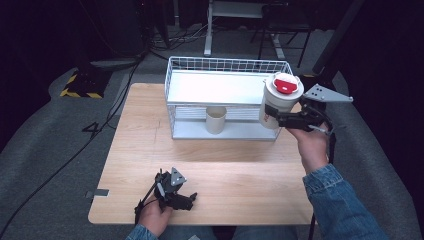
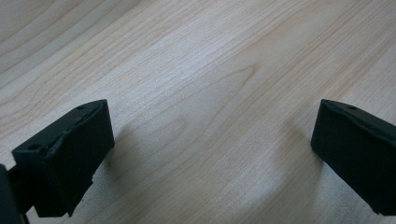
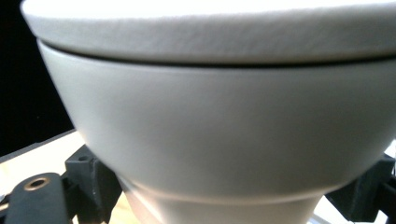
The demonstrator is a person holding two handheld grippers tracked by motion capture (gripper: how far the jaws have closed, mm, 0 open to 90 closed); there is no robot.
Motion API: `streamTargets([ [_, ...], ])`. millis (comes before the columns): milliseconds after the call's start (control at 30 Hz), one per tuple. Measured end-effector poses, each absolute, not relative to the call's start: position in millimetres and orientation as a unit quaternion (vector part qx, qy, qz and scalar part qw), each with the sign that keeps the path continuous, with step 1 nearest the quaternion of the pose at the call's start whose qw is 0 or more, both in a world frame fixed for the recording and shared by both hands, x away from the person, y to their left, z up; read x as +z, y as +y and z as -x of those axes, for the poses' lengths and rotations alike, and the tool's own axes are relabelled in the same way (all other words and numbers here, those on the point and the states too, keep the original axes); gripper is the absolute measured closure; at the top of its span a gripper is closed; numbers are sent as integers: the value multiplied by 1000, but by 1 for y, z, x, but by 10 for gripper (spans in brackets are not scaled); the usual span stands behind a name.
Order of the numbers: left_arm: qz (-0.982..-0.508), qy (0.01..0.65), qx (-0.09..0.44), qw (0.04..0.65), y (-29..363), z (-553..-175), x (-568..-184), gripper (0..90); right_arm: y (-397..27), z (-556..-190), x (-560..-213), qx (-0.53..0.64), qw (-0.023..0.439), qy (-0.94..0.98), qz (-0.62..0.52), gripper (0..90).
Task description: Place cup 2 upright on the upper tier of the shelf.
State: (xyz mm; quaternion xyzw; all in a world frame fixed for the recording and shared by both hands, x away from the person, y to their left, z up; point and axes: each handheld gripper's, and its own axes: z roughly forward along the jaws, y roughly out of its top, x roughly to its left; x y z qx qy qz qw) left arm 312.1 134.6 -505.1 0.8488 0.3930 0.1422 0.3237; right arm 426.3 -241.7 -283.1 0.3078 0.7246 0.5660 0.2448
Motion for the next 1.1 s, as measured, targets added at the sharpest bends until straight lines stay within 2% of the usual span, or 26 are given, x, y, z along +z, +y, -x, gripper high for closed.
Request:
streamTargets([
  [600, -848, 395, 140, 323, 134, -313, -505, 0, -195, -472, -257, 570, 263, 717, -303, 138],
  [1100, -847, 397, 142, 323, 134, -313, -505, 0, -162, -511, -263, 582, 260, 707, -306, 138],
])
